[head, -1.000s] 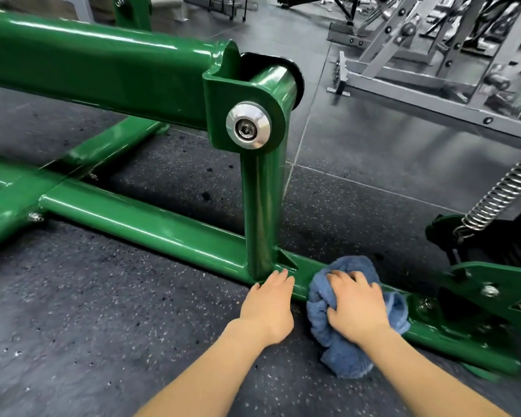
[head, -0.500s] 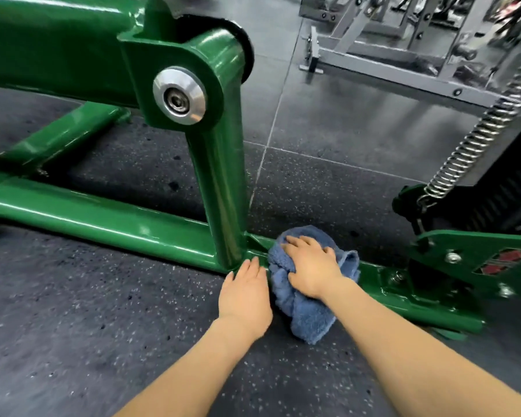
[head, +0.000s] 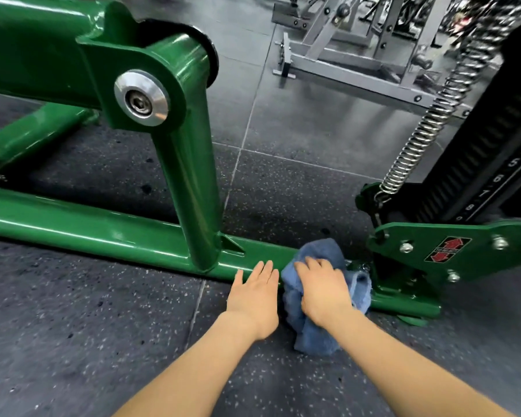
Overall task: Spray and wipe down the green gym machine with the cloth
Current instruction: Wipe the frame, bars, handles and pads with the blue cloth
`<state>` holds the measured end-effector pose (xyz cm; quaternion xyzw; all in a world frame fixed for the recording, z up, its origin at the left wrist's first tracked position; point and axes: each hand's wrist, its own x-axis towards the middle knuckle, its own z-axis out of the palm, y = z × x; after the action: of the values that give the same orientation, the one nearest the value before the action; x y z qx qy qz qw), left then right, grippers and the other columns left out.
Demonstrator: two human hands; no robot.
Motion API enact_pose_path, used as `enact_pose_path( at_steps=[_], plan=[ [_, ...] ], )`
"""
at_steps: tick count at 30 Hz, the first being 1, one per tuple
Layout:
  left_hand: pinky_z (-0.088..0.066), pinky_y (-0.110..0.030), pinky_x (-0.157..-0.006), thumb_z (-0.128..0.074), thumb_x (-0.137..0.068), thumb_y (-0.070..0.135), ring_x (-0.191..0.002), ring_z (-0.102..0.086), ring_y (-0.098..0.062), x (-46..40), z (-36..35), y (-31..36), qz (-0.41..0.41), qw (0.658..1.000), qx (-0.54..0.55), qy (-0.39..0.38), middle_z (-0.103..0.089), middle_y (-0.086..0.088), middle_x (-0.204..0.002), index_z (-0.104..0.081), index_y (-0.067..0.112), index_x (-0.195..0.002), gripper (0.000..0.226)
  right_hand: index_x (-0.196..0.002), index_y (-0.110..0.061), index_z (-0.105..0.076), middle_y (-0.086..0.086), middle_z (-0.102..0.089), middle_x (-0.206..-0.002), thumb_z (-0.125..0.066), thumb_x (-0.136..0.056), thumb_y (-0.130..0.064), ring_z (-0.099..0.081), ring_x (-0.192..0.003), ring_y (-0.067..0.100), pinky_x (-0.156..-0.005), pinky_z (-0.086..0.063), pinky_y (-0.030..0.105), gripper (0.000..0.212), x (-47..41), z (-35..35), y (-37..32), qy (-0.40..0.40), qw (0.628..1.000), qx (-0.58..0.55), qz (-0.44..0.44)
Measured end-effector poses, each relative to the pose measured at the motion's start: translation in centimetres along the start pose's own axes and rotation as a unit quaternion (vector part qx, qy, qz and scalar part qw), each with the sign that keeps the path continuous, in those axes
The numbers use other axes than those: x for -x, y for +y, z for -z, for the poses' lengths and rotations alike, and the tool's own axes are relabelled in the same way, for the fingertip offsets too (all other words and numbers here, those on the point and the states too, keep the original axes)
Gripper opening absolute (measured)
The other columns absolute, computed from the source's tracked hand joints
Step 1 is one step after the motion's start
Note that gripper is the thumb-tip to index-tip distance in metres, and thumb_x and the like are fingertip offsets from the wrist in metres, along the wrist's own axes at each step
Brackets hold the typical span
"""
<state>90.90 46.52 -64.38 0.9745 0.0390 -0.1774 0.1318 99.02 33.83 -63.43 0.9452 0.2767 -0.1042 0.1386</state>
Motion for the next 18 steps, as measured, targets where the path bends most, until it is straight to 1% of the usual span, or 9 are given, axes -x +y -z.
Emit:
enact_pose_path(
  at_steps=[3, 7, 8, 11, 13, 16, 18],
  plan=[
    [0.001, -0.046, -0.121, -0.039, -0.094, 0.017, -0.148, 0.012, -0.018, -0.5, 0.0, 0.7, 0.003, 1.0, 0.01, 0.007, 0.012, -0.004, -0.162, 0.004, 0.011, -0.154, 0.074, -0.152, -0.019, -0.017, 0.006, -0.015, -0.159, -0.054, -0.092, -0.015, -0.019, -0.143, 0.028, -0.108, -0.033, 0.043, 0.071, 0.9, -0.8, 0.6, 0.011, 1.0, -0.005, 0.022],
    [0.0, -0.048, -0.12, -0.04, -0.093, 0.014, -0.148, 0.015, -0.016, -0.7, -0.7, 0.9, 0.005, 1.0, -0.005, -0.02, 0.017, -0.002, -0.161, 0.004, 0.012, -0.154, 0.076, -0.151, -0.017, -0.017, 0.01, -0.012, -0.159, -0.055, -0.092, -0.017, -0.015, -0.145, 0.03, -0.108, -0.033, 0.047, 0.07, -1.4, -0.5, 1.5, -0.024, 0.999, -0.016, -0.024],
    [0.0, -0.047, -0.12, -0.04, -0.093, 0.013, -0.148, 0.015, -0.015, -0.7, -0.6, 0.6, -0.001, 1.0, -0.007, -0.022, 0.017, -0.001, -0.161, 0.003, 0.013, -0.154, 0.075, -0.15, -0.016, -0.019, 0.011, -0.015, -0.158, -0.056, -0.091, -0.018, -0.017, -0.144, 0.031, -0.108, -0.033, 0.048, 0.069, -2.3, -0.2, 1.6, -0.034, 0.998, -0.027, -0.039],
    [0.0, -0.045, -0.121, -0.038, -0.093, 0.011, -0.148, 0.013, -0.013, -0.9, 0.0, 0.0, -0.017, 0.999, 0.013, -0.038, 0.015, 0.002, -0.161, 0.0, 0.015, -0.155, 0.072, -0.14, -0.018, -0.034, 0.009, -0.038, -0.145, -0.056, -0.089, -0.021, -0.035, -0.134, 0.031, -0.103, -0.036, 0.048, 0.056, -4.9, 1.0, 2.6, -0.068, 0.993, -0.069, -0.065],
    [0.0, -0.044, -0.121, -0.038, -0.094, 0.01, -0.148, 0.013, -0.013, -1.0, 0.3, 0.0, -0.02, 0.999, 0.022, -0.04, 0.016, 0.002, -0.161, -0.001, 0.014, -0.155, 0.071, -0.138, -0.02, -0.038, 0.008, -0.043, -0.142, -0.052, -0.089, -0.021, -0.041, -0.13, 0.032, -0.101, -0.035, 0.047, 0.051, -5.8, 1.6, 3.2, -0.077, 0.991, -0.088, -0.071],
    [-0.004, -0.042, -0.121, -0.038, -0.093, 0.009, -0.148, 0.012, -0.014, -0.8, 0.0, 0.1, -0.017, 0.998, 0.038, -0.039, 0.015, 0.001, -0.161, -0.002, 0.013, -0.155, 0.071, -0.139, -0.02, -0.036, 0.006, -0.042, -0.141, -0.05, -0.09, -0.02, -0.04, -0.128, 0.03, -0.098, -0.036, 0.044, 0.051, -4.2, 0.9, 3.5, -0.029, 0.996, -0.074, -0.041],
    [-0.006, -0.042, -0.121, -0.039, -0.094, 0.01, -0.148, 0.011, -0.015, -0.2, -0.1, -0.3, -0.007, 0.999, 0.033, -0.03, 0.013, 0.0, -0.161, -0.002, 0.012, -0.154, 0.071, -0.143, -0.019, -0.03, 0.007, -0.034, -0.147, -0.048, -0.091, -0.02, -0.035, -0.132, 0.029, -0.099, -0.036, 0.042, 0.055, -1.6, -0.4, 3.4, 0.019, 0.999, -0.029, -0.009]
  ],
)
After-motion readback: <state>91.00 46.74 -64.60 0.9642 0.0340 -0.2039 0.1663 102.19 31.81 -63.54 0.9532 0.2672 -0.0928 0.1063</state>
